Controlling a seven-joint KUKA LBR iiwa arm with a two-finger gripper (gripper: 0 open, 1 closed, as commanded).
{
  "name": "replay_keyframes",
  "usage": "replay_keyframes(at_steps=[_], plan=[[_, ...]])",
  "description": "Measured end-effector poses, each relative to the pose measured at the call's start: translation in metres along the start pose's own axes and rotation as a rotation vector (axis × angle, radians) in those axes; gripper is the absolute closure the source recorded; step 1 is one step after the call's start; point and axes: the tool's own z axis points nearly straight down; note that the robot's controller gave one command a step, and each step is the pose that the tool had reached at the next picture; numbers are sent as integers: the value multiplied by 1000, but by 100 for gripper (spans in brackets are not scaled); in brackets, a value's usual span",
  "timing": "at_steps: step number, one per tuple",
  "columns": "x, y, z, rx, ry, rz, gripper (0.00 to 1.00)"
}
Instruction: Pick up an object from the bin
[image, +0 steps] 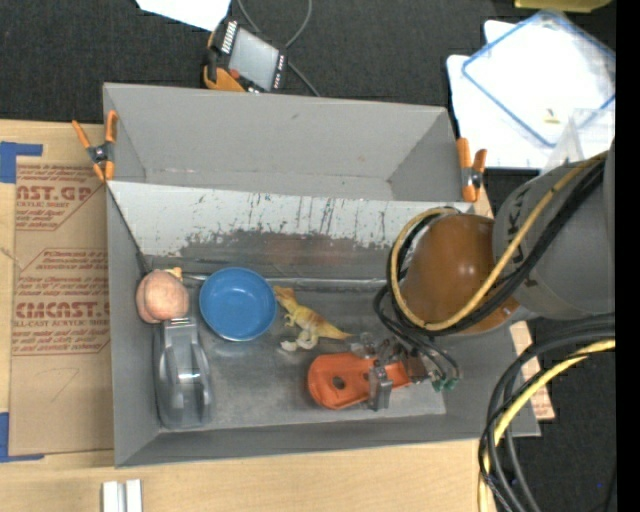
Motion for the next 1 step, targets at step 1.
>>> replay_keyframes(at_steps=[1], plan=[[2, 1, -31, -2, 10, 0, 100]])
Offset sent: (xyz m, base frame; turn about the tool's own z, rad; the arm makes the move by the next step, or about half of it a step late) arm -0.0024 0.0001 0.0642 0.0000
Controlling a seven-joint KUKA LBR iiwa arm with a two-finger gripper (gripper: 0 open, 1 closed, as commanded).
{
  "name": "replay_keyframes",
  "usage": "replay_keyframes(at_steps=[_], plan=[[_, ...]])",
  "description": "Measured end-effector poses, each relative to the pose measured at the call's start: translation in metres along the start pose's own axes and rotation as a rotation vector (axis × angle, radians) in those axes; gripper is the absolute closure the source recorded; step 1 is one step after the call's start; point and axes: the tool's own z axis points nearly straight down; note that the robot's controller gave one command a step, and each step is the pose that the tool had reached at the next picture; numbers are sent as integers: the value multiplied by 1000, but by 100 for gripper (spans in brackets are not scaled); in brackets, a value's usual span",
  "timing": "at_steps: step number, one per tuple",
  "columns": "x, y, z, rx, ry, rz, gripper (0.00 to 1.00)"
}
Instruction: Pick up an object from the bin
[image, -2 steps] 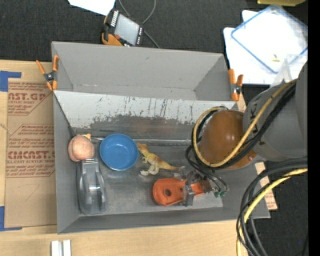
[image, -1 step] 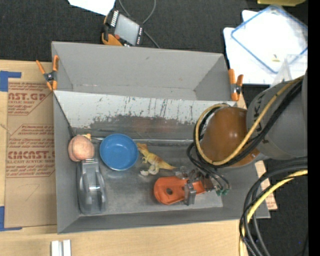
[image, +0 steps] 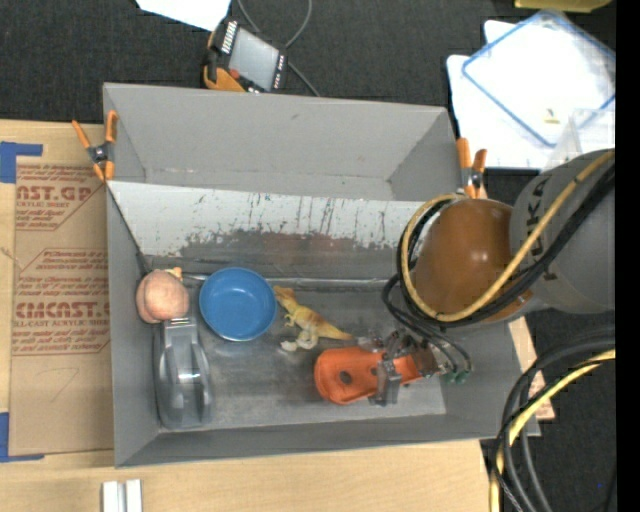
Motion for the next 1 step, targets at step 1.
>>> replay_keyframes(at_steps=[1], plan=[[-2, 0, -33, 2, -6, 0, 100]])
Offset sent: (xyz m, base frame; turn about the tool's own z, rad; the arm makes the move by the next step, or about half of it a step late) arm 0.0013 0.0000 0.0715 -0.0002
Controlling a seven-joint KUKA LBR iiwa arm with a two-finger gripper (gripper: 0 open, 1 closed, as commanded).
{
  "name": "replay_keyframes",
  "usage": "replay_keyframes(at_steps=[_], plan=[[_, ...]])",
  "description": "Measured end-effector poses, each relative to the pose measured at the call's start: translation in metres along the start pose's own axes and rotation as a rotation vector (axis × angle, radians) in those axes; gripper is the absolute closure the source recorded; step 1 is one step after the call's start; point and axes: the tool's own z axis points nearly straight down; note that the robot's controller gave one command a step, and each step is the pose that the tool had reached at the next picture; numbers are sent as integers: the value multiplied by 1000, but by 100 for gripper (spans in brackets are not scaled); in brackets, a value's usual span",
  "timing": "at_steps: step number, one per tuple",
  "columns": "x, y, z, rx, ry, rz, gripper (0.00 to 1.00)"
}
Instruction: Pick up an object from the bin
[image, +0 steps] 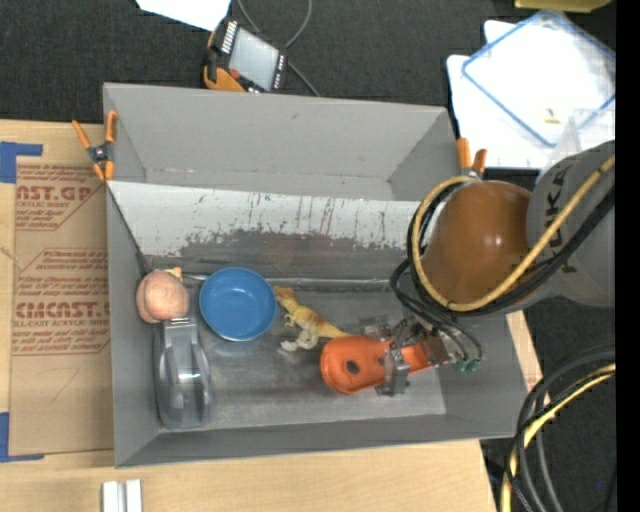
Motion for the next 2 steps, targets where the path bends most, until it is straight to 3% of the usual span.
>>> replay_keyframes(at_steps=[2], plan=[[0, 1, -36, 0, 0, 0, 100]])
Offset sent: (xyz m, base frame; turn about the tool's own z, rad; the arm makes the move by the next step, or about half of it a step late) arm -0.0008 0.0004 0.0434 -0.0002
